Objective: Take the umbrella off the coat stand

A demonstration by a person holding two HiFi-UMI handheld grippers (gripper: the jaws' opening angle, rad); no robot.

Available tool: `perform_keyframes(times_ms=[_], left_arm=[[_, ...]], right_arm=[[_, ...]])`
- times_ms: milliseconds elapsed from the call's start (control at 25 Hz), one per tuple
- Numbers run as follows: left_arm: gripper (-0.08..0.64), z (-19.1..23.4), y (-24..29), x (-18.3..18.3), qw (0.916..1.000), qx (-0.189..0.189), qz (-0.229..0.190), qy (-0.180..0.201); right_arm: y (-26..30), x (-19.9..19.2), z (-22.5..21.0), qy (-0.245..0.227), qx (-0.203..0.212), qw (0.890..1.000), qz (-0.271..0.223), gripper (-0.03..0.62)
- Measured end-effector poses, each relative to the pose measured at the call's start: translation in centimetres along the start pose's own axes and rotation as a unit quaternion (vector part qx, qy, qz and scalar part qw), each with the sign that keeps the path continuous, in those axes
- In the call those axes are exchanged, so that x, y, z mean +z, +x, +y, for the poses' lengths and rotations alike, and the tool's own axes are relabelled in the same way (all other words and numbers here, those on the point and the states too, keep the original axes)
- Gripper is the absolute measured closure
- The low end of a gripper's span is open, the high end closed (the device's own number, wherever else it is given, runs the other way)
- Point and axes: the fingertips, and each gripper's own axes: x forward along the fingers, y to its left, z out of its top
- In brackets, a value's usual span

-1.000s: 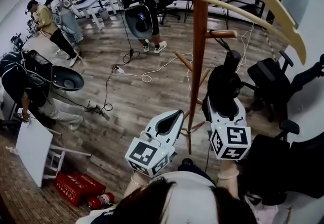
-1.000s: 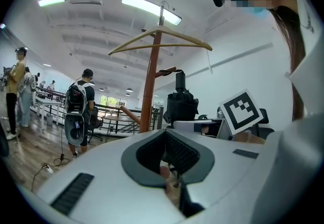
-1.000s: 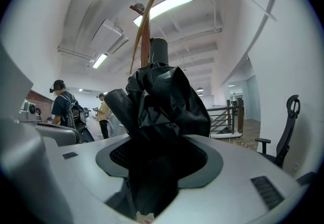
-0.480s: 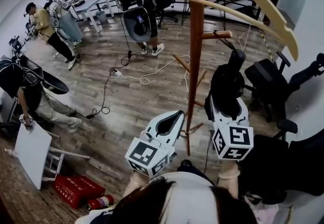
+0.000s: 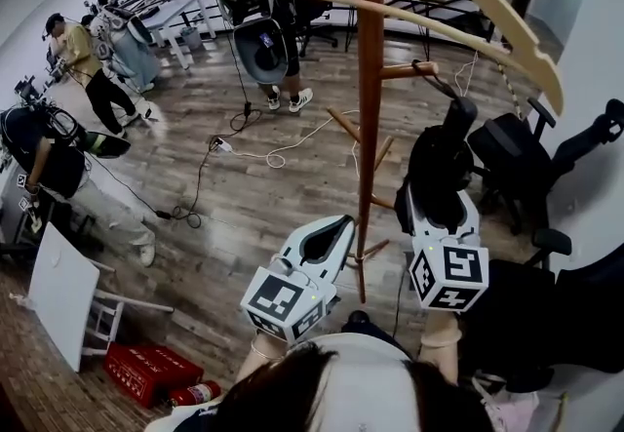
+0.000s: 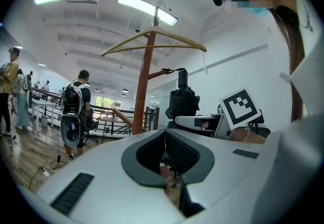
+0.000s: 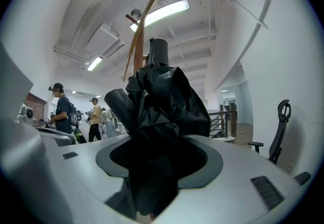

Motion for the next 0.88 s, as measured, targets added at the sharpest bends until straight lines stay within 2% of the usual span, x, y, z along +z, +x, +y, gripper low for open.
perform_keyframes(times_ms=[880], left_arm=[[0.551, -1.8, -0.3, -0.1, 0.9999, -0.012, 0.001, 0.001]], right_arm=[[-2.5, 0.4, -1.0, 0.006, -0.016, 1.000, -0.012, 0.339]])
